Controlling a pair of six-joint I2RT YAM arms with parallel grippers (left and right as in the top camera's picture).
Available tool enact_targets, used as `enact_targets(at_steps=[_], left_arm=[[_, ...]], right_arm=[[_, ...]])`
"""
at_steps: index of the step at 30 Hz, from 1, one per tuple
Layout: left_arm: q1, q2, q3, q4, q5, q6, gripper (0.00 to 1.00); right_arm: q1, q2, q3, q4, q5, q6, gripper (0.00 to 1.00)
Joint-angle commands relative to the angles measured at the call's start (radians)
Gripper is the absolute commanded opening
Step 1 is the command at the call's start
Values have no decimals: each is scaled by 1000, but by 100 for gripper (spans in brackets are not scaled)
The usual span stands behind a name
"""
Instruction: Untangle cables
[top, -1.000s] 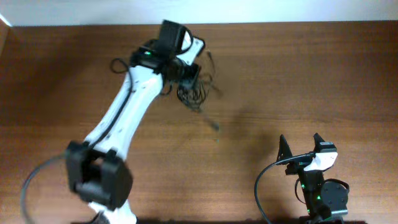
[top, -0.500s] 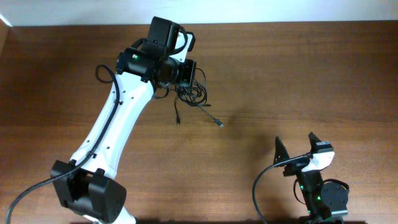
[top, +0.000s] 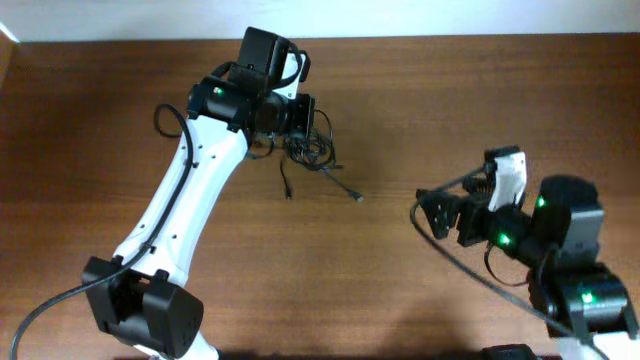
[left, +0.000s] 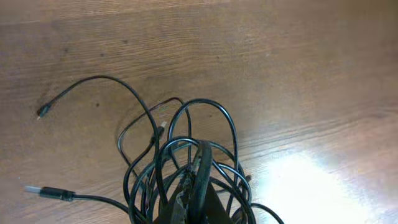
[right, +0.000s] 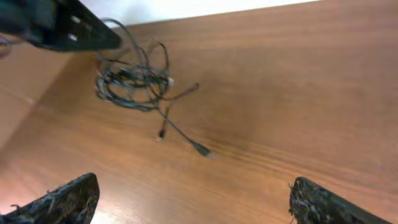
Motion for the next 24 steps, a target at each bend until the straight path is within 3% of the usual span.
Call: enact_targets(at_steps=[1,4,6,7,8,12,15,18,24], left_arm=[[0,-8,10,2,53,-164,0],[0,-8,10,2,172,-189,0],[0,-8,10,2,252,-189,0],[0,-8,10,1,254,-189,0],[0,-8,10,1,254,-189,0],[0,-8,10,3,198,-189,0],[0,-8,9,21,143,-180,0],[0,-8,9,32,84,-150,0],[0,-8,9,32,85,-150,0]], right_arm=[[-3,86,59,37,-200,5,99],[-3,196,59,150,-339,126,99],[5,290,59,220,-346,322,89],[42,346,59,266,-336,383,79],[72,375,59,288,-309,472,75],[147,475,59,426,-253,892,70],[190,570,59,460,-272,991,67],[232,657,59,616,-317,1092,60],[233,701,59,665,-283,1112,41]])
